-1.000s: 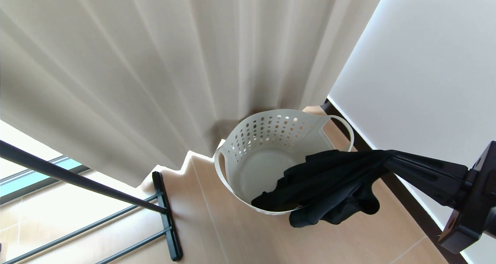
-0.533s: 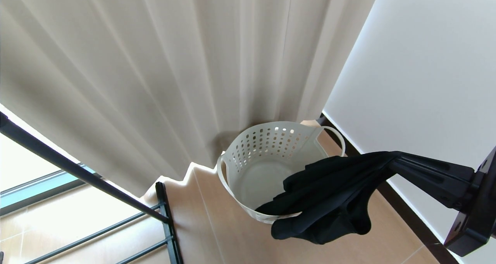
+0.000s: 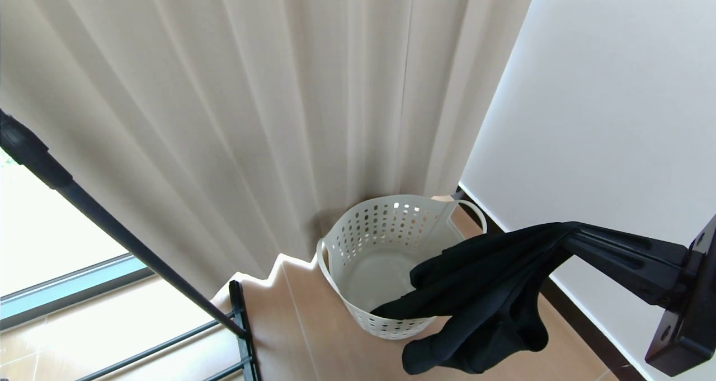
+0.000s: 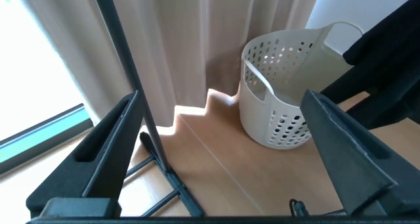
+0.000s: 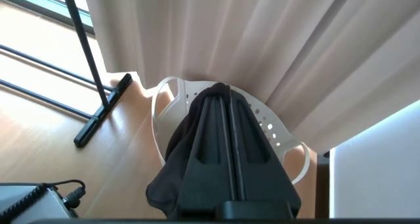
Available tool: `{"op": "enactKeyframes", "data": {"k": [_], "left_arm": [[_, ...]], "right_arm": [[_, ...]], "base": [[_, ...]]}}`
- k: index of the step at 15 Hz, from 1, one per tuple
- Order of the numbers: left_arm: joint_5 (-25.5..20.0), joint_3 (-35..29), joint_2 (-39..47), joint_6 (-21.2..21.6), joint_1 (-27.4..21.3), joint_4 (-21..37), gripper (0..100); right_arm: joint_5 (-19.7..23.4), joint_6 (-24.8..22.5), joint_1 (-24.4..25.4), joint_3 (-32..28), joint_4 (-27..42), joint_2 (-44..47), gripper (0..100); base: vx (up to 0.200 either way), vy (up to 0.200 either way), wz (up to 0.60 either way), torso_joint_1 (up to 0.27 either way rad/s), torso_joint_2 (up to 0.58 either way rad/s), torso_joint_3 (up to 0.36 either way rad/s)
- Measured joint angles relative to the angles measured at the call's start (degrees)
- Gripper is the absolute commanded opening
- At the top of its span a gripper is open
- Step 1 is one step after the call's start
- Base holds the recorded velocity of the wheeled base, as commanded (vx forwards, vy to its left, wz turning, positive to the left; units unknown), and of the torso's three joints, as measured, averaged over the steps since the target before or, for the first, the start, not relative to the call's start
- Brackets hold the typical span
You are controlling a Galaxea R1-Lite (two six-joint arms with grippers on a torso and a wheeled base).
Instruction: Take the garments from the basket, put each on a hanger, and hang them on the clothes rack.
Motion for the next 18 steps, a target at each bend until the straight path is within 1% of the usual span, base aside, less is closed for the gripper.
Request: {"op": "enactKeyframes", "data": {"k": [5, 9, 18], "left_arm": [[0.0, 0.0, 0.0, 0.0, 0.0, 0.0, 100], [0.0, 0.0, 0.0, 0.0, 0.0, 0.0, 100], [0.0, 0.0, 0.0, 0.0, 0.0, 0.0, 100]], "right_arm": [[0.1, -0.1, -2.0, -0.1, -0.1, -0.2, 0], [0.1, -0.1, -2.4, -0.1, 0.0, -0.2, 0], [0.1, -0.2, -2.4, 0.0, -0.1, -0.5, 0]], "base": [[0.0, 0.0, 0.0, 0.048, -0.4, -0.15], [0.0, 0.0, 0.0, 0.102, -0.46, -0.15], [0.0, 0.0, 0.0, 0.159, -0.49, -0.13]]}}
